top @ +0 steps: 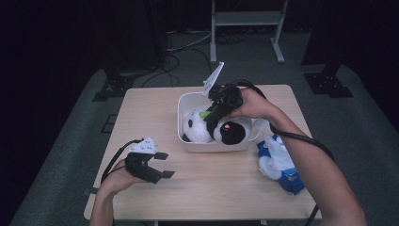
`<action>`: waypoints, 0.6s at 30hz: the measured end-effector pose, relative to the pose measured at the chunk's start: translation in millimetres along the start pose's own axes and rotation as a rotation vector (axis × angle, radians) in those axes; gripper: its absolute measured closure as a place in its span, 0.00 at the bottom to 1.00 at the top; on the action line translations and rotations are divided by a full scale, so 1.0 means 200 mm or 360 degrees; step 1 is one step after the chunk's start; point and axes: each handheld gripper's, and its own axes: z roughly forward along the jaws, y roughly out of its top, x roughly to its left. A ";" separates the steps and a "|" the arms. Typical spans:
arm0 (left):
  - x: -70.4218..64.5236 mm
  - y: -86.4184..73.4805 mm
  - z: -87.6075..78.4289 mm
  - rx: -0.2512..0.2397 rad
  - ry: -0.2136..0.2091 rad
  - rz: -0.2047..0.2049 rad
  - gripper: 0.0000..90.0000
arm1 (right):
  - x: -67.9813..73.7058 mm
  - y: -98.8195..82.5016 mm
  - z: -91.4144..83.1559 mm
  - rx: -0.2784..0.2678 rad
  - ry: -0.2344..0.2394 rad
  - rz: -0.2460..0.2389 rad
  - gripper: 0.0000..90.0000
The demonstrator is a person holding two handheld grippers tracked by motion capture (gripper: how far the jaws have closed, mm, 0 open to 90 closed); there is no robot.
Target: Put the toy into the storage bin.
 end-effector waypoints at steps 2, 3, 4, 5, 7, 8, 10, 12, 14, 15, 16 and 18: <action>0.00 0.00 0.00 -0.0001 -0.0001 0.0001 0.30 | 0.00 0.00 -0.01 -0.0014 -0.0028 -0.0005 0.79; 0.00 0.00 0.00 0.0002 0.0000 0.0002 0.30 | 0.00 0.00 -0.02 -0.0020 -0.0044 -0.0001 0.79; 0.00 0.00 0.00 0.0003 0.0001 0.0000 0.30 | -0.01 0.00 -0.02 -0.0026 -0.0054 -0.0001 0.79; 0.00 0.00 0.00 0.0003 0.0002 0.0000 0.30 | -0.01 0.00 -0.03 -0.0029 -0.0078 0.0009 0.79; 0.00 0.00 0.00 0.0005 0.0003 -0.0001 0.29 | -0.03 0.00 -0.04 -0.0036 -0.0106 0.0028 0.79; 0.00 0.00 0.00 0.0003 0.0002 -0.0001 0.29 | -0.04 0.00 -0.05 -0.0040 -0.0124 0.0037 0.79; 0.00 0.00 0.00 -0.0002 0.0004 -0.0004 0.29 | -0.05 0.00 -0.06 -0.0048 -0.0148 0.0059 0.79; 0.00 0.00 0.00 -0.0004 0.0005 -0.0006 0.29 | -0.07 0.00 -0.07 -0.0057 -0.0183 0.0086 0.79; 0.00 0.00 -0.01 -0.0005 0.0005 -0.0009 0.29 | -0.08 0.01 -0.07 -0.0060 -0.0209 0.0088 0.79; 0.00 0.00 -0.01 -0.0007 0.0006 -0.0011 0.29 | -0.08 0.01 -0.08 -0.0057 -0.0219 0.0086 0.79; 0.00 0.00 -0.01 -0.0008 0.0006 -0.0011 0.29 | -0.08 0.02 -0.08 -0.0042 -0.0235 0.0077 0.79; 0.00 0.00 -0.01 -0.0006 0.0006 -0.0008 0.29 | -0.08 0.02 -0.07 -0.0025 -0.0241 0.0087 0.79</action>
